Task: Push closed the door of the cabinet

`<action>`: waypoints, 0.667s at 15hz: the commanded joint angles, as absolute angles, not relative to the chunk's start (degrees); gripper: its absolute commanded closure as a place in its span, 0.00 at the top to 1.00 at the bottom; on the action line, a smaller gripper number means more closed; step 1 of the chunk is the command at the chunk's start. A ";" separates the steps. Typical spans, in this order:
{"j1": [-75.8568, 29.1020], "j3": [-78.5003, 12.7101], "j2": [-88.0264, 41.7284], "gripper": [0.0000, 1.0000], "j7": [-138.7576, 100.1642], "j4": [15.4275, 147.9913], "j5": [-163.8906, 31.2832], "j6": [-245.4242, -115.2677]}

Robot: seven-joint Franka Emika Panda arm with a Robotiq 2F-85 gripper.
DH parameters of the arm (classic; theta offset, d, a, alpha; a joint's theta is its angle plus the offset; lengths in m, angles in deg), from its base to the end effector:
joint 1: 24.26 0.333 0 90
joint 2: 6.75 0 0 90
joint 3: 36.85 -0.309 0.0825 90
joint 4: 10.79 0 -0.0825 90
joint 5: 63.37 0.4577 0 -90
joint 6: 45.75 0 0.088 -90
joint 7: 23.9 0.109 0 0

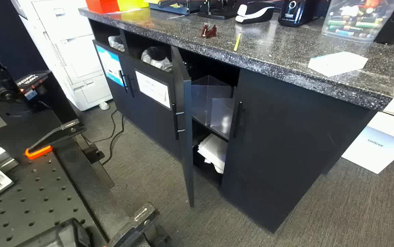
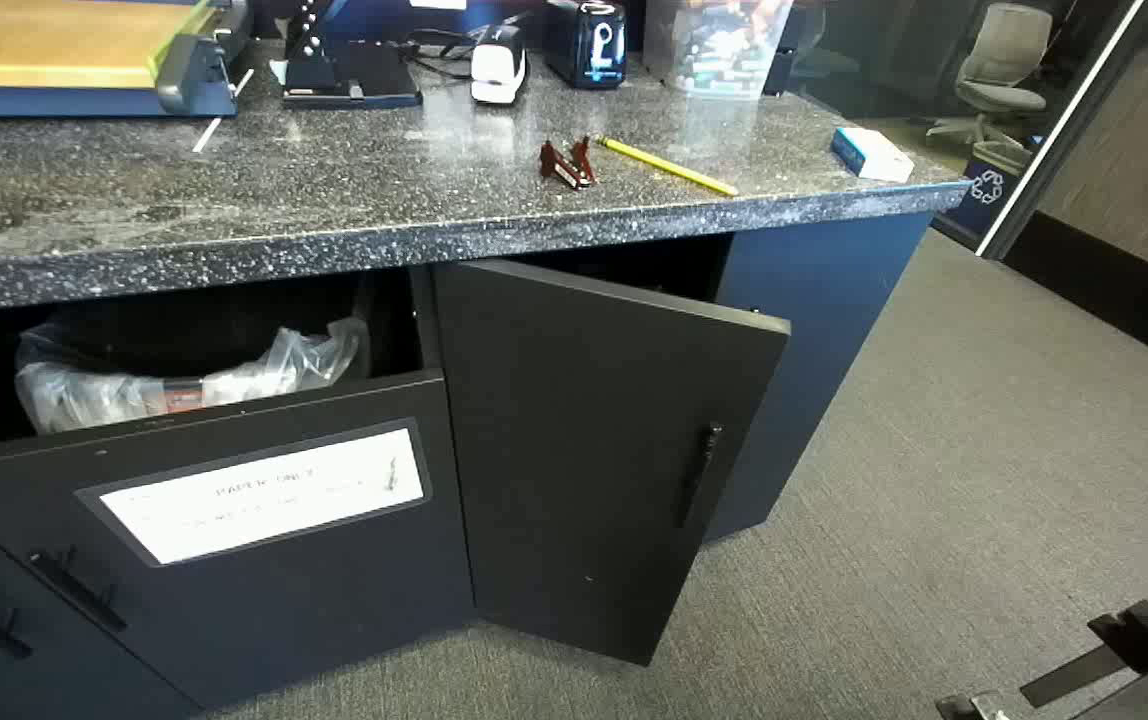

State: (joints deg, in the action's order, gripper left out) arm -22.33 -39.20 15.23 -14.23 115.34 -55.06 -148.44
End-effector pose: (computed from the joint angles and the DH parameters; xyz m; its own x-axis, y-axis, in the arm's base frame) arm 0.5079 0.0518 0.5078 0.9907 -0.1276 -0.0481 -0.1325 -0.9841 -0.1185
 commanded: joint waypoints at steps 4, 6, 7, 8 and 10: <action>-22.65 -39.45 15.23 1.00 -14.33 115.08 -54.97 -148.36; -22.57 -39.76 12.76 1.00 -13.81 115.59 -54.67 -150.09; -22.55 -39.91 11.44 1.00 -13.63 115.99 -54.69 -151.14; -22.36 -40.30 9.41 1.00 -13.29 116.81 -54.60 -153.00; -22.02 -41.10 5.69 1.00 -12.20 118.42 -54.56 -157.11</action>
